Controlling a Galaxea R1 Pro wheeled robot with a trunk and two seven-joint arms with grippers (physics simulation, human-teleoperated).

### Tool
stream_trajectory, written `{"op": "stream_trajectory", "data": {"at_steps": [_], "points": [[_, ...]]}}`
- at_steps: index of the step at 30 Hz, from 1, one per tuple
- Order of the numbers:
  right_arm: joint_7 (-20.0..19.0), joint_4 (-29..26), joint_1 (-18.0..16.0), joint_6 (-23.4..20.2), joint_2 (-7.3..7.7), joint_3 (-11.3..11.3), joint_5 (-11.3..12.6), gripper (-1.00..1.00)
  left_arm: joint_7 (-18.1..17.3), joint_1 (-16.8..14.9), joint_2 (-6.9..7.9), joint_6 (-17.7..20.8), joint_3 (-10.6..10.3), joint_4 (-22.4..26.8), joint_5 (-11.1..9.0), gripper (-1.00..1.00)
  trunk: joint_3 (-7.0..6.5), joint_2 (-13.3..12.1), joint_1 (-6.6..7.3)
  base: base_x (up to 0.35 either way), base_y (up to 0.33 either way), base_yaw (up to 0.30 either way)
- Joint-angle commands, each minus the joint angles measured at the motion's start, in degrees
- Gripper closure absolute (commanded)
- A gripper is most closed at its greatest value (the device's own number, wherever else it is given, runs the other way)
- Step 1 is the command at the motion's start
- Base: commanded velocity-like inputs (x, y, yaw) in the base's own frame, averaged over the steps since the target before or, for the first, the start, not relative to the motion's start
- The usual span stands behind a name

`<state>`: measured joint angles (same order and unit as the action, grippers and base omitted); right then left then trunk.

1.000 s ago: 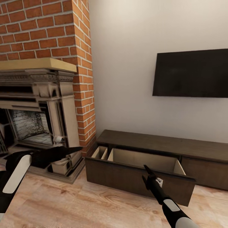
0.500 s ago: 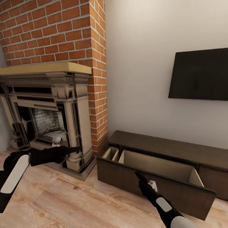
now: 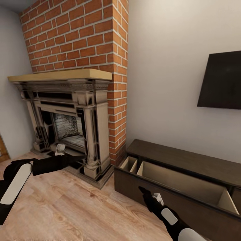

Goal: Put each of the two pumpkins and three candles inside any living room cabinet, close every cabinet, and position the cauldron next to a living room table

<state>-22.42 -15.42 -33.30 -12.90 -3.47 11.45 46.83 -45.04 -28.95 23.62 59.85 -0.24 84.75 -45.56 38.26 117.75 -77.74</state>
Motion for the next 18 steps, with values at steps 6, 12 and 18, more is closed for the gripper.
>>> {"op": "stream_trajectory", "data": {"at_steps": [6, 12, 18], "points": [[2.69, -0.04, -0.01, -0.65, 0.23, -0.60, 0.40, -1.00, -0.26, -0.06, -0.06, 0.15, -0.07, 0.04, 1.48, -1.00, -0.69, -2.39, 1.33, 0.000, 0.000, 0.247], [4.11, 0.00, -0.01, -1.02, 0.44, -3.07, 0.42, -1.00, -0.31, -0.06, -0.14, 0.15, -0.11, 0.06, 2.86, -1.00, -1.34, -4.80, 2.65, 0.000, 0.000, 0.203], [4.06, -0.14, -0.01, -1.07, 0.90, -6.74, 0.28, -1.00, -0.30, -0.06, -0.15, 0.15, -0.11, 0.06, 3.06, -1.00, -1.96, -7.20, 3.97, 0.000, 0.000, 0.176]]}}
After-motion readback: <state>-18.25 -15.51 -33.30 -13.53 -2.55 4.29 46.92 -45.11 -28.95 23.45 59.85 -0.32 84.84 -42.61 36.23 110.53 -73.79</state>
